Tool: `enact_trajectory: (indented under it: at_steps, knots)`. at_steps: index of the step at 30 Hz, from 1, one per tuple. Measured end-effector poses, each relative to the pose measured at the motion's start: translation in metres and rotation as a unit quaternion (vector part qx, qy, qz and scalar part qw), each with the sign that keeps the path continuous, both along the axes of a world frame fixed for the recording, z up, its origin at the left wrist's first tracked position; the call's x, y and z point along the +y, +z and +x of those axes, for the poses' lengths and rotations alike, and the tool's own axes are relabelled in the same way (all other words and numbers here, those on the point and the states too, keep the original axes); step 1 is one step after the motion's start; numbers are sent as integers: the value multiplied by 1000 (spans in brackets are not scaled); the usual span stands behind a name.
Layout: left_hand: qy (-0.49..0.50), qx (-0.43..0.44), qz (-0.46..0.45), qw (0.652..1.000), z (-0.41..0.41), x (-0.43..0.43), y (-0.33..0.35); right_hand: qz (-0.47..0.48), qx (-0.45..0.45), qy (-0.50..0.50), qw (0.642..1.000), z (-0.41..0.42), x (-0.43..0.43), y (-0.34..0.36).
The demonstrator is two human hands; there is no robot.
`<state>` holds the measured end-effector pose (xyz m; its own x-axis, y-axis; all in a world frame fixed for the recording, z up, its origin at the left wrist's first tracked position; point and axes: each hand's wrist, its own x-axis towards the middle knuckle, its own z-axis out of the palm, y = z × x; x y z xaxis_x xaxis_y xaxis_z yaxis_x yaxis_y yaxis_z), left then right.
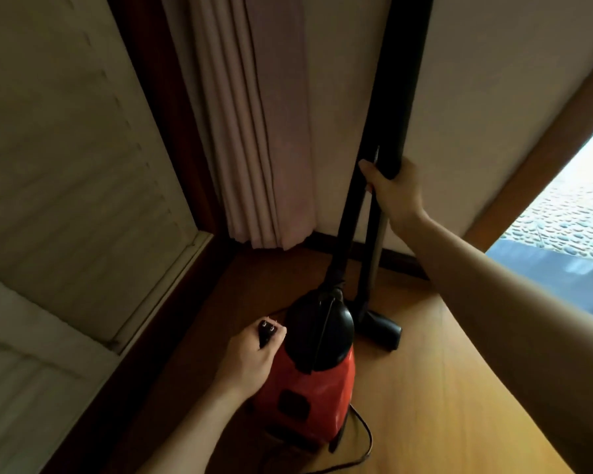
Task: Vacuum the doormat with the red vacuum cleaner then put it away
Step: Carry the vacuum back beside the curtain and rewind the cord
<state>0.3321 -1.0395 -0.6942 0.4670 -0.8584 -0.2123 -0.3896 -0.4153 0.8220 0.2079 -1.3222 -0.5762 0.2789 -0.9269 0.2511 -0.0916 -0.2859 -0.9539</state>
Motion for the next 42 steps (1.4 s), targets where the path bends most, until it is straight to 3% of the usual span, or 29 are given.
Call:
enact_trajectory:
  at_steps: [10, 15, 21, 30, 37, 42]
  knots:
    - [20, 12, -27, 999, -15, -13, -30, -6, -42, -33, 999, -14, -1, -4]
    - [25, 9, -14, 1000, -12, -15, -54, -33, 2, -26, 999, -21, -6, -17]
    - [34, -20, -31, 999, 12, -35, -67, -71, -24, -25, 997, -11, -8, -37]
    - [-57, -58, -20, 996, 33, -84, -71, -76, -43, -8, 996, -6, -3, -58]
    - [-122, 67, 22, 990, 42, -130, -64, -92, -65, 20, 993, -1, -12, -57]
    - [-119, 11, -6, 993, 30, -147, -57, -83, -96, 23, 992, 5, -15, -61]
